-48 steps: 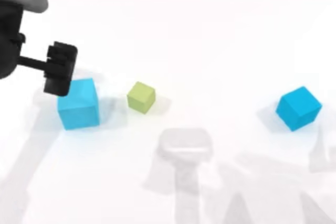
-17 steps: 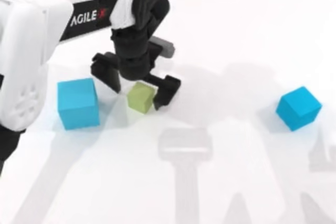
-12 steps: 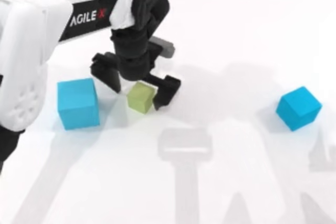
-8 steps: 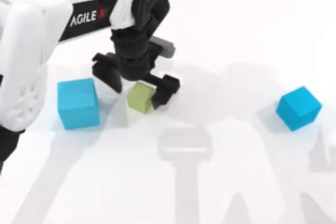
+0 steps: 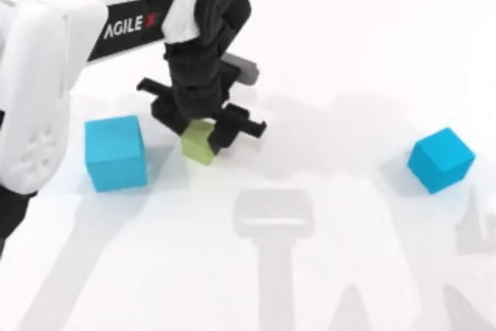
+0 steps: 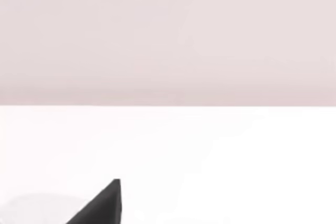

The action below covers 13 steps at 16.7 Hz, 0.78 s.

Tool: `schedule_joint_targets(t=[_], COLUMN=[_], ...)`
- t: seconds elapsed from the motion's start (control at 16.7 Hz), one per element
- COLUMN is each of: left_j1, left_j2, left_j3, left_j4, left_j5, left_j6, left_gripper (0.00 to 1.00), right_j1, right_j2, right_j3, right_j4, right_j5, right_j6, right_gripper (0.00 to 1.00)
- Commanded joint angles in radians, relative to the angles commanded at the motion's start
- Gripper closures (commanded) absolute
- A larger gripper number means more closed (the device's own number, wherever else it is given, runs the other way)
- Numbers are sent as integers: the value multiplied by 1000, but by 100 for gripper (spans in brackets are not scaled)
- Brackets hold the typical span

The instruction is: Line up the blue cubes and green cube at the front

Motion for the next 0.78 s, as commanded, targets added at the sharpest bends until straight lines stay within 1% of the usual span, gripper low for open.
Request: schedule_joint_targets(t=[0.06, 0.6, 0.78], left_j1=[0, 1, 7], left_j2=[0, -32, -44], left_j3=[0, 12, 73], left_j4=[0, -12, -81], left_j5=[0, 0, -4], left_j6=[0, 0, 0], left_gripper=[100, 100, 100], right_j1=[0, 0, 0], right_j2=[0, 0, 0], right_j3=[0, 0, 0], right_j4=[0, 0, 0], right_j5=[0, 0, 0], right_j6=[0, 0, 0], right_gripper=[0, 0, 0])
